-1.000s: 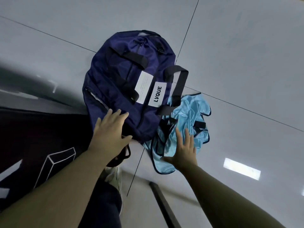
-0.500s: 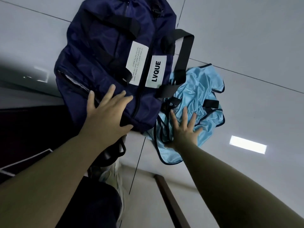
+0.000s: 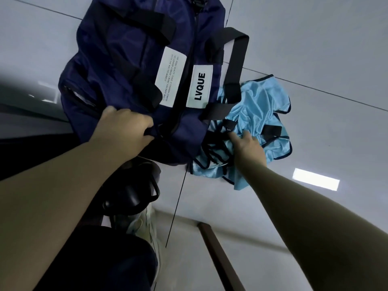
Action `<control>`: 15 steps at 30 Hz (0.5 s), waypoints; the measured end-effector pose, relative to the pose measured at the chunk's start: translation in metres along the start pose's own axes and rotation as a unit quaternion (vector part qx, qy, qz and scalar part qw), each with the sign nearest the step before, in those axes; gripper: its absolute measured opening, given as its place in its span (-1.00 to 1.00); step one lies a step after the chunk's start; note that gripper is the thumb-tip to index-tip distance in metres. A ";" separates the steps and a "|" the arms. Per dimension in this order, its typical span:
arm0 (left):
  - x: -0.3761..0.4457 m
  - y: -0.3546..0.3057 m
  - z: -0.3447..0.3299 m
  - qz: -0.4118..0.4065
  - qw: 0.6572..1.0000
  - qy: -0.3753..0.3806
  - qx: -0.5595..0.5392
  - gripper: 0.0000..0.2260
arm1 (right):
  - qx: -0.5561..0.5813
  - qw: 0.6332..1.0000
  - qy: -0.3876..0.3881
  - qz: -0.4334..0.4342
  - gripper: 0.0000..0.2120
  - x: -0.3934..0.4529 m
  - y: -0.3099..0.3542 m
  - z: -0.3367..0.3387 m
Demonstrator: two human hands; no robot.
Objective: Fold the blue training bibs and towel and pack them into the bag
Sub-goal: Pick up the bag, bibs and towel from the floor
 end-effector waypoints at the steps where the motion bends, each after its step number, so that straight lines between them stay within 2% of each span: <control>1: -0.002 0.003 0.005 0.006 0.999 -0.022 -0.043 -0.88 | 0.015 1.000 -0.018 0.004 -0.50 0.002 -0.001 0.006; 4: -0.008 0.007 0.021 0.008 0.989 -0.086 -0.120 -0.90 | 0.053 0.997 -0.054 0.026 -0.59 -0.001 -0.004 0.017; 6: -0.010 0.009 0.025 0.006 0.984 -0.104 -0.144 -0.83 | 0.090 0.991 -0.083 0.053 -0.61 -0.013 -0.001 0.025; 8: -0.013 0.008 0.028 0.010 0.977 -0.105 -0.185 -0.85 | 0.129 0.984 -0.096 0.082 -0.61 -0.031 0.003 0.033; 10: -0.018 0.011 0.028 0.036 0.970 -0.099 -0.221 -0.93 | 0.155 0.978 -0.078 0.112 -0.57 -0.052 0.012 0.040; 13: -0.023 0.015 0.036 0.058 0.963 -0.103 -0.241 -0.86 | 0.180 0.973 -0.006 0.147 -0.37 -0.080 0.036 0.047; 15: -0.025 0.014 0.047 0.044 0.959 -0.114 -0.256 -0.86 | 0.173 0.966 0.051 0.184 -0.30 -0.098 0.057 0.048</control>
Point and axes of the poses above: each hand's wrist, its own x-axis towards the middle knuckle, its own z-axis out of the back of the hand, y = z × x, the point moved 10 cm from there along x, towards the middle knuckle, and after that the axes turned 9 degrees about -y, right-handed, at the moved point
